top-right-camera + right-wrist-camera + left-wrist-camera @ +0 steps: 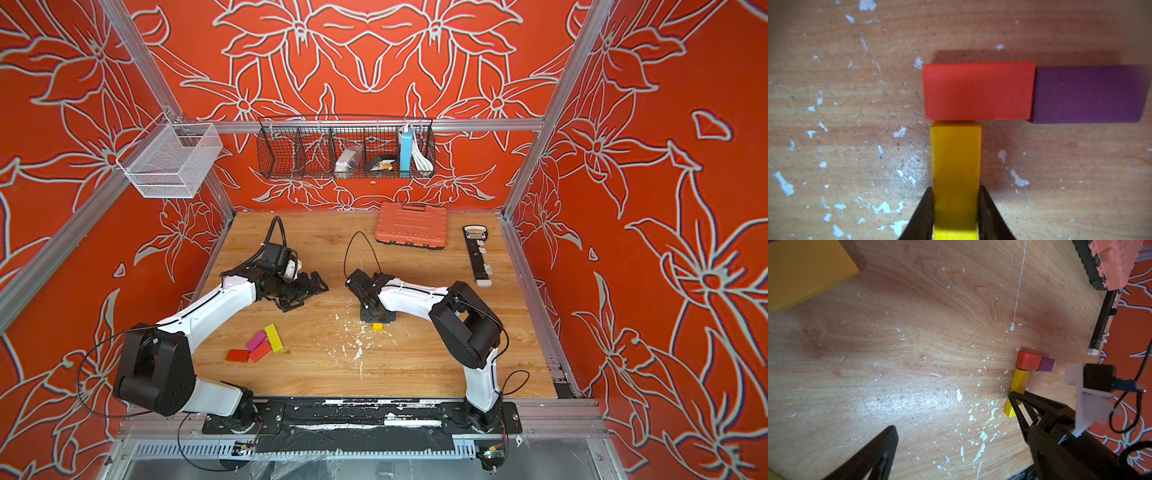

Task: Assemble the letter c with building blocks
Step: Assemble the building block at the center of the board.

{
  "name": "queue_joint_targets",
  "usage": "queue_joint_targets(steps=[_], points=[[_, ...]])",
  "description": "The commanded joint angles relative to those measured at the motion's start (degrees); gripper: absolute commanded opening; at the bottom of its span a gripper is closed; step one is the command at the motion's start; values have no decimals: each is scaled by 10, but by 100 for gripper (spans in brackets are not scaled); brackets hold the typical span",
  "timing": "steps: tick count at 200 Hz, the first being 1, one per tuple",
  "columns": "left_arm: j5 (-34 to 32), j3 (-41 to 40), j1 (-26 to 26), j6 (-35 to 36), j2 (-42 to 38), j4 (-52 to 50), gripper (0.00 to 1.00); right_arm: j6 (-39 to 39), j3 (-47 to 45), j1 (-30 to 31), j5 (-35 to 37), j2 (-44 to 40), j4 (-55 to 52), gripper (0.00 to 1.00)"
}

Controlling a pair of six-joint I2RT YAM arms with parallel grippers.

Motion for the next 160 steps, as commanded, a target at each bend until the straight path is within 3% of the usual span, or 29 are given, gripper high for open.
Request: queue_joint_targets(steps=[1,70,160], points=[[4,-7,3,8,6,4,98,0,-1,-7,14,31,-11,28],[6,-8,4,8,8,5,98,-3,1,-8,13,34,-11,31],[7,-7,4,3,-4,3,98,-7,-16,-8,1,5,3,64]])
